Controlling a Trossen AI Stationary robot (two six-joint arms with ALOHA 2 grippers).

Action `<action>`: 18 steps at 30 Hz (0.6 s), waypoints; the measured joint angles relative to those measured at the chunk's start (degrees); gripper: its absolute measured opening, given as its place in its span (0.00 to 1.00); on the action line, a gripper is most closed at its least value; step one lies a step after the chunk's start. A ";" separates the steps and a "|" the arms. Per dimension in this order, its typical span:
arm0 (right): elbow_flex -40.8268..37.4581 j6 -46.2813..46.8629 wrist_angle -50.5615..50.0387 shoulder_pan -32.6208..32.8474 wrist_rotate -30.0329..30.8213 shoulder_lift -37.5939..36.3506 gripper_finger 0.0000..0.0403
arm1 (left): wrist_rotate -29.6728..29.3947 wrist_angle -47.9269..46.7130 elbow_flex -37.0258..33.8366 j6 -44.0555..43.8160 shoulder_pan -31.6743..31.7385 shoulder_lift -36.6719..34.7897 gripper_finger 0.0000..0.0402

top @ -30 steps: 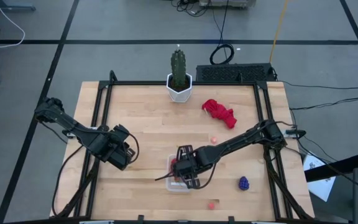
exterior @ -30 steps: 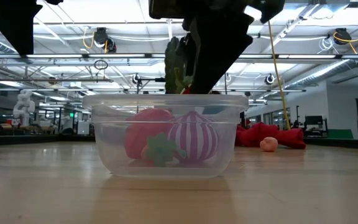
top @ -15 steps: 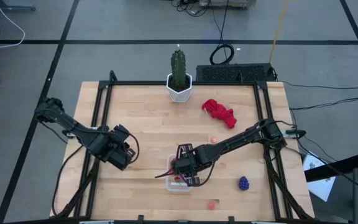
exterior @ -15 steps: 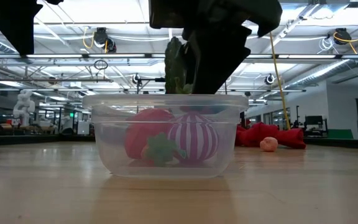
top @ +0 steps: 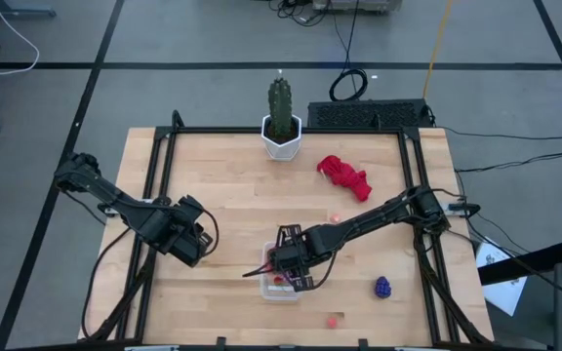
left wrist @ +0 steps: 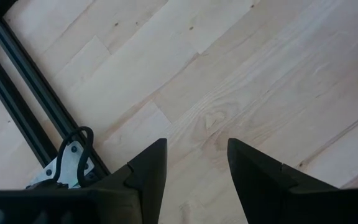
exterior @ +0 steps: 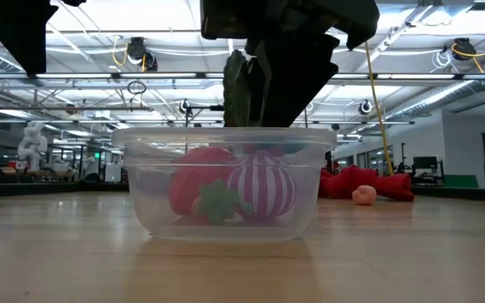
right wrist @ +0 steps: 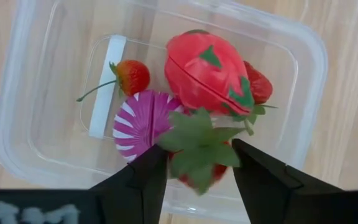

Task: Pick and placing Produce into tupperware
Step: Put the strawberry into the transparent container, then put the top peach into the transparent container

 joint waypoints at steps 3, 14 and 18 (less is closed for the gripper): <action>0.00 -0.28 -0.02 0.00 0.00 0.00 0.46 | 0.00 0.00 0.00 0.00 0.02 0.00 0.44; 0.00 -2.35 -0.02 0.00 0.01 0.00 0.54 | -0.02 0.00 0.00 -0.02 0.02 0.00 0.44; 0.01 -3.40 -0.24 0.00 0.05 -0.86 0.55 | -0.02 0.00 0.00 -0.02 0.00 0.00 0.44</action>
